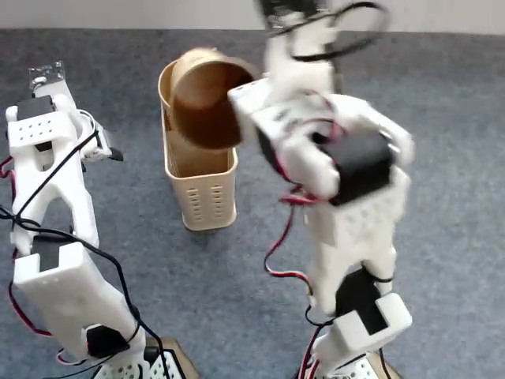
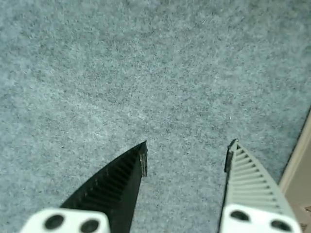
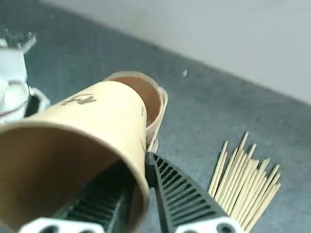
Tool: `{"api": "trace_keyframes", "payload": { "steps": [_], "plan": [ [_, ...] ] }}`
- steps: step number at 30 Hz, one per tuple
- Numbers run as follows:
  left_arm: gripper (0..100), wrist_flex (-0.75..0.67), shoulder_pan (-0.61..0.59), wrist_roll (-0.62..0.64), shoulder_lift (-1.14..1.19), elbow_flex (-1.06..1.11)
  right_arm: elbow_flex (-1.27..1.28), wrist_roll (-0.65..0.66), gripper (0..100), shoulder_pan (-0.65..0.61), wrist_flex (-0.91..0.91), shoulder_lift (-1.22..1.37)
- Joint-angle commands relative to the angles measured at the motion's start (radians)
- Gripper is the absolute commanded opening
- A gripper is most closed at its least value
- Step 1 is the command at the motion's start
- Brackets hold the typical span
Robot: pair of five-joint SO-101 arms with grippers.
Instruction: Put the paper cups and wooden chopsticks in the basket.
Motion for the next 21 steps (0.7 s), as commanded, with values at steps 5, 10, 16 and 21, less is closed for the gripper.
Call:
{"api": "trace_keyframes", "payload": {
  "steps": [5, 10, 16, 21],
  "plan": [
    [26, -0.012, 0.016, 0.015, -0.025, -0.004, 0.404, -0.029, 0.3, -0.005, -0.295, -0.036],
    [26, -0.012, 0.016, 0.015, -0.025, -0.004, 0.492, -0.051, 0.3, -0.004, -0.389, -0.047],
    [26, -0.012, 0.031, 0.015, -0.025, -0.004, 0.265, -0.051, 0.3, -0.021, -0.231, -0.054],
    [26, -0.012, 0.038, 0.015, -0.025, -0.004, 0.116, -0.049, 0.3, -0.022, -0.202, -0.048]
  ]
}}
